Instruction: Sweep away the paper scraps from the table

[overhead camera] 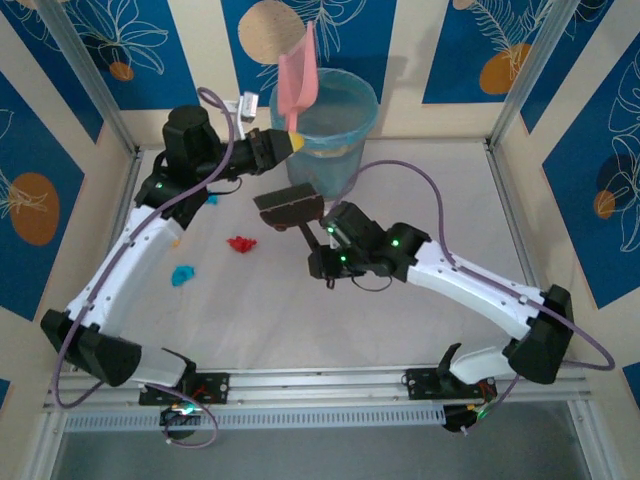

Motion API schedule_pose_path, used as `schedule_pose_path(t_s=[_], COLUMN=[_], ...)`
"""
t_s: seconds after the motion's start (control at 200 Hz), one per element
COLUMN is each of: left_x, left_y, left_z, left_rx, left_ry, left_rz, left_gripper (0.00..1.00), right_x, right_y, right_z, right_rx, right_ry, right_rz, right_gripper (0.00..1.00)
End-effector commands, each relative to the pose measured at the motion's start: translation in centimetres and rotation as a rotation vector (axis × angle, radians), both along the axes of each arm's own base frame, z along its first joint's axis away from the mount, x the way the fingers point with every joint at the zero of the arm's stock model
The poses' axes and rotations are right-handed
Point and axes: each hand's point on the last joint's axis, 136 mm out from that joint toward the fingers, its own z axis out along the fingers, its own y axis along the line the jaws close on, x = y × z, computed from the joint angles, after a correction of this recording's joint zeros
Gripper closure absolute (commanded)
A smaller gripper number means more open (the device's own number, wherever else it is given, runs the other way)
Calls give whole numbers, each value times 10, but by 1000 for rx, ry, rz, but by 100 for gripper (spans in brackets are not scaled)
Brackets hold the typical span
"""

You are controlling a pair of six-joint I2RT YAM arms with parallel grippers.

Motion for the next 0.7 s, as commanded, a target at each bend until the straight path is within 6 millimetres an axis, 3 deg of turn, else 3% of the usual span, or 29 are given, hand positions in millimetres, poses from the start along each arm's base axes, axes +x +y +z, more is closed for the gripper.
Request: schedule_pose_path(t_s=[0.0,0.21,0.41,0.545,0.695], left_x=[2,-18,-41,-50,-49], left_y=[49,123,176,193,195], left_z=[-59,-98,-132,-148,-164], left_rx=[307,545,669,696,707], left_ry=[45,122,218,260,297], left_rz=[193,427,567,613,612], left_gripper=[100,100,100,100,100], right_x=[14,13,3,2,3], right_y=[34,86,118,125,123], right_z=[16,6,-26,-50,-78], right_rx=[-1,-79,-155,-212,-269], right_ry=[-123,-168,-140,-79,11], right_rz=[134,298,411,430,419], right_gripper=[100,100,100,100,100])
